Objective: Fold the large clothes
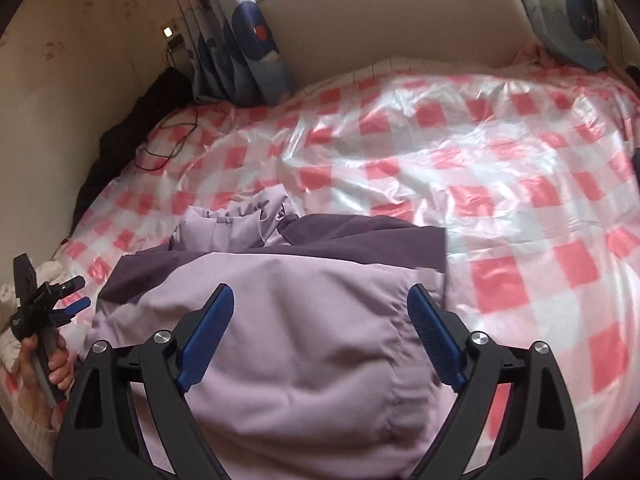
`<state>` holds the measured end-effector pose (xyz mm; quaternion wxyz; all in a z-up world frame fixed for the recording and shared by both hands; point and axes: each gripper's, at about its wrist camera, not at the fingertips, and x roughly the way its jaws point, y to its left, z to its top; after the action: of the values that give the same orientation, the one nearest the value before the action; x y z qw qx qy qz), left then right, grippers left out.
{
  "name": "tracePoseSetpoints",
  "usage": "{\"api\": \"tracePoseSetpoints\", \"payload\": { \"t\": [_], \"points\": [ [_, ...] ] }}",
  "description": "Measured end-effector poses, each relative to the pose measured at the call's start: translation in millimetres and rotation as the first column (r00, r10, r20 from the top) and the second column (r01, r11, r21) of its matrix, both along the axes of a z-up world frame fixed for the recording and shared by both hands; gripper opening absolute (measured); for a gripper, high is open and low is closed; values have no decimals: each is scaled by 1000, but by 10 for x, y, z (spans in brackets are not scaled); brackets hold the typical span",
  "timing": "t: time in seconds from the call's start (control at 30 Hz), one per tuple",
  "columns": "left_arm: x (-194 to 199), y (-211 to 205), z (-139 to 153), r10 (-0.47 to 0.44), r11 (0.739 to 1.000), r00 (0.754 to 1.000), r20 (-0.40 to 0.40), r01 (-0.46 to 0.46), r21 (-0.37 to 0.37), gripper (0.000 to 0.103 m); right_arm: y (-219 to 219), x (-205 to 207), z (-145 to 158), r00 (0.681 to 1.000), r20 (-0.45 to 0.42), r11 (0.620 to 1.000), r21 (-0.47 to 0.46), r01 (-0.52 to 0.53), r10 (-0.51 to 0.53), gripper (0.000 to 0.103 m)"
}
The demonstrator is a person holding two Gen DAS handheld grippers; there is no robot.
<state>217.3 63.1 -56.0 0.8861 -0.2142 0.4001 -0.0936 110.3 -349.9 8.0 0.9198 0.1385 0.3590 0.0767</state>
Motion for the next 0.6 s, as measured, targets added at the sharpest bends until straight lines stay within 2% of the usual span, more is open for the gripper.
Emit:
{"api": "tracePoseSetpoints", "payload": {
  "t": [0.03,0.1,0.13,0.2,0.27,0.37,0.4,0.43,0.5,0.53,0.57,0.6],
  "points": [
    [32,-24,-61,-5,1000,1000,-22,5,2,97,6,168,-155,998,-66,1000,-10,10,-11,85],
    [169,-127,-365,-16,999,993,-120,22,44,97,-10,381,-558,983,-184,1000,-9,15,-17,86],
    [103,-130,-450,-31,999,991,-132,37,41,97,-18,417,-691,983,-184,1000,-9,12,-13,87],
    [114,-101,-609,-21,1000,988,-154,20,-8,97,-35,411,-650,985,-173,1000,3,20,-19,87],
    [65,-33,-538,-18,999,988,-155,12,-39,97,-75,312,-438,988,-157,999,37,16,-10,87],
    [-135,55,-298,-30,999,998,-61,27,-45,97,-124,-9,-168,998,-61,997,65,-29,33,87],
    [-189,83,-265,-31,998,999,-43,29,-50,97,-137,-138,-134,997,-54,997,67,-50,54,87],
    [-239,101,-260,-31,999,999,-37,30,-37,97,-135,-191,-185,995,-82,997,47,-54,58,87],
    [-204,46,-415,-48,997,994,-100,55,61,97,-120,-82,-536,970,-238,998,-14,-62,57,92],
    [-168,15,-555,-72,994,986,-152,83,71,97,-184,-18,-743,953,-293,997,45,-68,79,97],
    [-158,40,-642,-83,995,980,-179,92,42,97,-301,-8,-820,951,-298,989,141,-45,86,96],
    [-204,123,-616,-53,999,980,-194,53,-5,97,-367,-30,-797,950,-299,982,188,-29,85,96]
  ]
}}
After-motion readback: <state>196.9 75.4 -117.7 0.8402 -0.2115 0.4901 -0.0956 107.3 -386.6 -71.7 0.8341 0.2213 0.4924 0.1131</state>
